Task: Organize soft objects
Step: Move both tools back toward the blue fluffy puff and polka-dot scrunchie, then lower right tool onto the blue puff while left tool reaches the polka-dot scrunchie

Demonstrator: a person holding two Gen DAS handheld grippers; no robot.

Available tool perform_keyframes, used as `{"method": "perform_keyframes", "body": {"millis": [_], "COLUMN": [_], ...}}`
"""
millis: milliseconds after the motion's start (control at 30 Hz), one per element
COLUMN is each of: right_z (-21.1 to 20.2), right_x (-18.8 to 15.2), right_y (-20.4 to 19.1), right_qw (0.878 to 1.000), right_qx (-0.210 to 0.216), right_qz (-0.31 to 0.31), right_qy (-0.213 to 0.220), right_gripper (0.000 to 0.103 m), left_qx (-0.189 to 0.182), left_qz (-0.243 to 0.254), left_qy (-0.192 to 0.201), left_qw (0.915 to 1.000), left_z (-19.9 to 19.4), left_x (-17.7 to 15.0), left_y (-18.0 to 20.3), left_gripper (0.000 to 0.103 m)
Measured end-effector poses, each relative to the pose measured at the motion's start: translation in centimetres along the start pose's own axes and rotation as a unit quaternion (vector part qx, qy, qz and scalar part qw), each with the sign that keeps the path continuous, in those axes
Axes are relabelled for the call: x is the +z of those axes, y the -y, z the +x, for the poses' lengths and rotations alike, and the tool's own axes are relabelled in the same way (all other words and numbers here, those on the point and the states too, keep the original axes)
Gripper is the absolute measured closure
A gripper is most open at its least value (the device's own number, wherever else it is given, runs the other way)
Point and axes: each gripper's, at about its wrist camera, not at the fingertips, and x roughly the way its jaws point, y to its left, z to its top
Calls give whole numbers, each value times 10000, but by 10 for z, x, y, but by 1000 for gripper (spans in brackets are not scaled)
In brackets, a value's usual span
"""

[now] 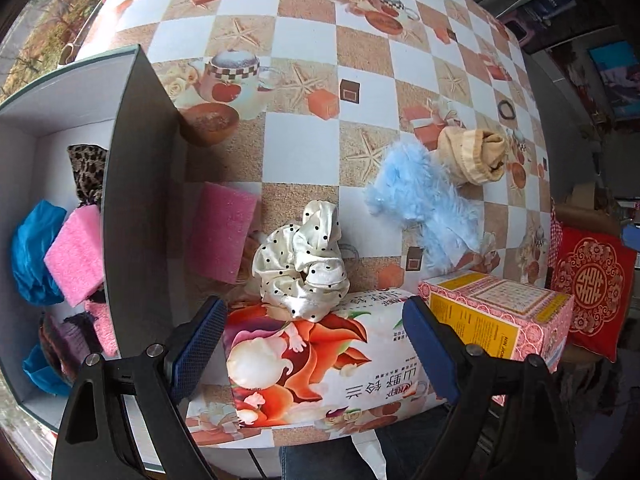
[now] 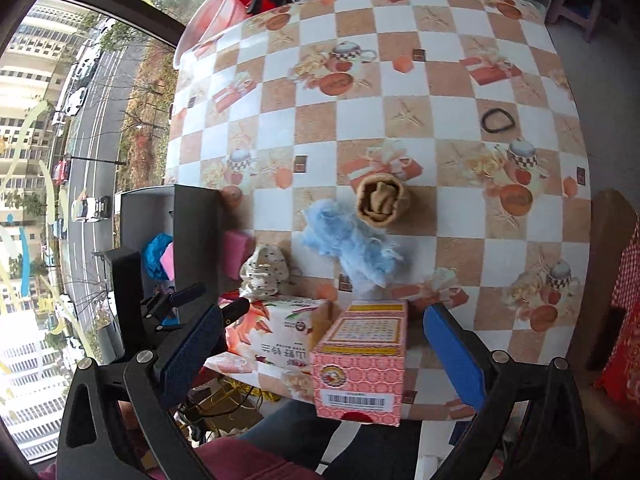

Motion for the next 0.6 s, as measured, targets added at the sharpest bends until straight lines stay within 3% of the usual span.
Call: {"method": "perform_keyframes", "body": {"millis": [267,600], "right_z": [57,167], "right_x": [14,48], "right_y": [54,42], "right_qw": [9973,9806], "right_qx": [-184,-458], "right_qz": [34,-1040], "right_qy": [-704,-1595], "right_gripper": [2,2], "left_qx": [137,465], "left_qz": [-43,-103], "left_qy": [-734,-1299], "left_qw": [9972,9904], "left_z": [41,70], "left_x": [25,31], "left_y": [9,17], "left_gripper": [12,12]}}
